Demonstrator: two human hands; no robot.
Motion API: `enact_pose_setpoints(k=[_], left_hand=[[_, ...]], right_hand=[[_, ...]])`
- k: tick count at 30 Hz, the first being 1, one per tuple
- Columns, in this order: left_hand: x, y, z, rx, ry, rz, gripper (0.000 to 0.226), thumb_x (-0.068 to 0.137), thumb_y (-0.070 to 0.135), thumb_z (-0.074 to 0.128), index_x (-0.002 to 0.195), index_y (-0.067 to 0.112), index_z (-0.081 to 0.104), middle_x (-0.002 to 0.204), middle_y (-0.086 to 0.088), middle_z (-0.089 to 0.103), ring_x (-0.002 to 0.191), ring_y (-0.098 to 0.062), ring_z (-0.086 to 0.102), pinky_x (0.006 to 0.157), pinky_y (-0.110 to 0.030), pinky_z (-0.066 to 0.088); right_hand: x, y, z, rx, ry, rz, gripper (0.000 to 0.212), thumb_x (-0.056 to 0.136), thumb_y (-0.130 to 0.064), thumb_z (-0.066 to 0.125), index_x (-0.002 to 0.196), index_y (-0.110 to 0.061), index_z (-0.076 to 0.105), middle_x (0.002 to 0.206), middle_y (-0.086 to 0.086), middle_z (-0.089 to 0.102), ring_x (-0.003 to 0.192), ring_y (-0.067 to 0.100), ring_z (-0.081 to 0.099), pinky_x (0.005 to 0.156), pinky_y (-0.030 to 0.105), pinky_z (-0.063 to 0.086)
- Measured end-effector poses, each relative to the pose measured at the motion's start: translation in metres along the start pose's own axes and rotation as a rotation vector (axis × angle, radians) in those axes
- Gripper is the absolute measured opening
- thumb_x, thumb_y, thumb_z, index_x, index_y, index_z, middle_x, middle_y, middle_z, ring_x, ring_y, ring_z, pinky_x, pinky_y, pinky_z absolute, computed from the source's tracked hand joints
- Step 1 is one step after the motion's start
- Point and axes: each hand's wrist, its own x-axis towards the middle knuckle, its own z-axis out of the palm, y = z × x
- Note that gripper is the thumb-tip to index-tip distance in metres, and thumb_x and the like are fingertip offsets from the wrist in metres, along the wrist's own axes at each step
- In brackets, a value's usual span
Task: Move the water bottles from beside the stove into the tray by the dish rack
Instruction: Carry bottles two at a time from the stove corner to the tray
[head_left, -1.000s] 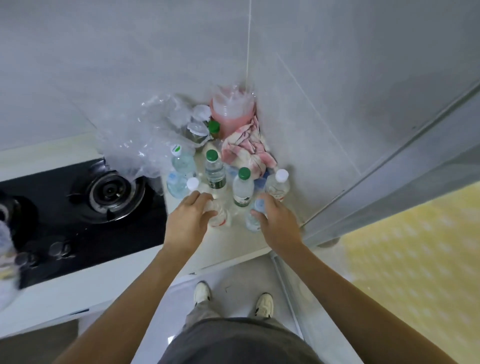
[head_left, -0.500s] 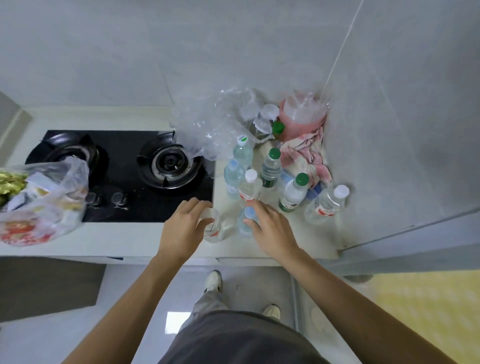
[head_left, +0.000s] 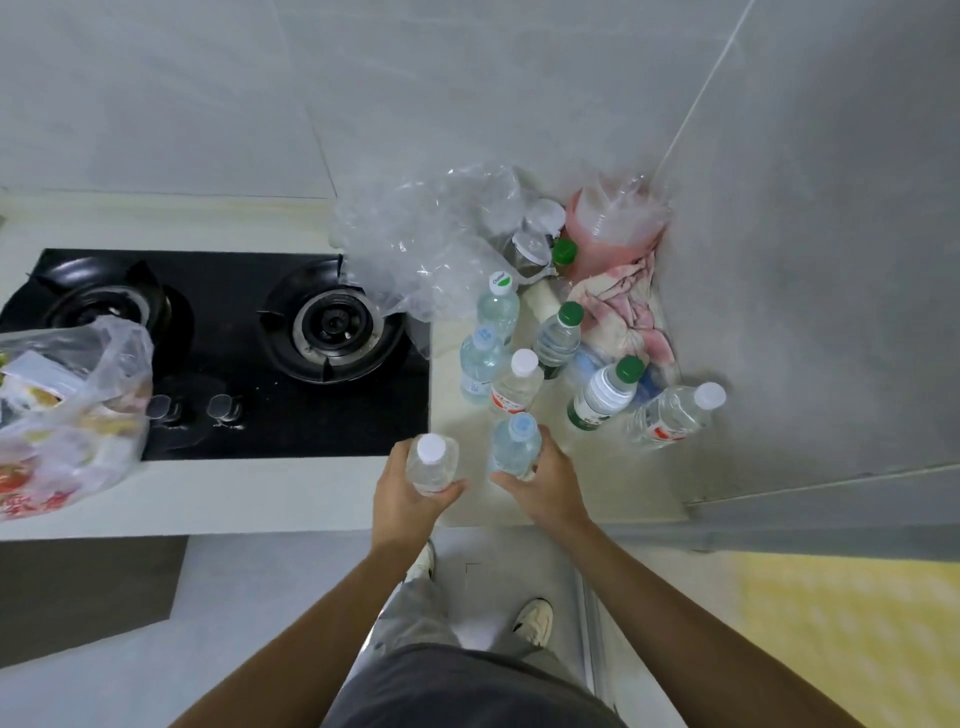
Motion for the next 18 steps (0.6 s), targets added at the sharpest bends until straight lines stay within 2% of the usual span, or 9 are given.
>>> enact_pose_setpoints(k=[3, 6, 10, 13, 15, 18], left_hand=[[0.008, -0.004, 0.000, 0.041, -0.010, 0.006, 0.065, 0.068, 0.028, 0.099, 0.118, 0.028, 0.059, 0.106, 0.009, 0.071, 0.099, -0.017, 0.069, 0.088, -0.043, 0.060], [0.009, -0.007, -0.010, 0.032, 0.011, -0.005, 0.054, 0.073, 0.028, 0.095, 0.116, 0.028, 0.063, 0.101, 0.011, 0.073, 0.094, -0.011, 0.071, 0.084, -0.039, 0.062], [-0.002, -0.011, -0.046, 0.048, 0.087, -0.022, 0.046, 0.073, 0.031, 0.096, 0.103, 0.042, 0.062, 0.090, 0.020, 0.075, 0.089, 0.008, 0.069, 0.069, -0.012, 0.053], [-0.027, -0.012, -0.083, 0.012, 0.176, -0.038, 0.044, 0.074, 0.033, 0.096, 0.101, 0.041, 0.063, 0.095, 0.031, 0.072, 0.090, 0.008, 0.070, 0.064, -0.011, 0.055], [-0.052, -0.014, -0.107, -0.030, 0.264, -0.067, 0.040, 0.074, 0.037, 0.094, 0.102, 0.036, 0.067, 0.093, 0.024, 0.075, 0.087, 0.001, 0.073, 0.068, -0.017, 0.057], [-0.095, -0.017, -0.142, -0.076, 0.387, -0.064, 0.038, 0.077, 0.038, 0.094, 0.105, 0.030, 0.070, 0.092, 0.014, 0.078, 0.086, -0.007, 0.076, 0.066, -0.019, 0.059]], right_hand=[[0.005, 0.001, 0.011, 0.025, 0.008, 0.053, 0.065, 0.070, -0.020, 0.096, 0.121, -0.035, 0.059, 0.112, -0.012, 0.074, 0.103, 0.014, 0.071, 0.090, 0.036, 0.058], [0.007, -0.001, 0.013, 0.030, -0.008, 0.030, 0.062, 0.069, -0.027, 0.096, 0.115, -0.046, 0.060, 0.108, -0.020, 0.075, 0.101, 0.001, 0.071, 0.086, 0.025, 0.056], [-0.004, -0.012, 0.014, 0.058, -0.066, -0.011, 0.052, 0.064, -0.047, 0.091, 0.104, -0.062, 0.062, 0.105, -0.039, 0.072, 0.097, -0.013, 0.069, 0.080, 0.014, 0.052], [-0.006, -0.032, 0.023, 0.078, -0.153, -0.091, 0.055, 0.064, -0.050, 0.090, 0.113, -0.047, 0.067, 0.108, -0.031, 0.075, 0.101, -0.009, 0.071, 0.087, 0.022, 0.058], [-0.007, -0.051, 0.034, 0.091, -0.240, -0.162, 0.058, 0.066, -0.048, 0.090, 0.119, -0.039, 0.067, 0.110, -0.023, 0.077, 0.103, -0.003, 0.072, 0.090, 0.030, 0.061], [-0.020, -0.089, 0.059, 0.111, -0.382, -0.251, 0.052, 0.065, -0.044, 0.090, 0.112, -0.043, 0.068, 0.106, -0.021, 0.078, 0.098, -0.001, 0.074, 0.086, 0.029, 0.062]])
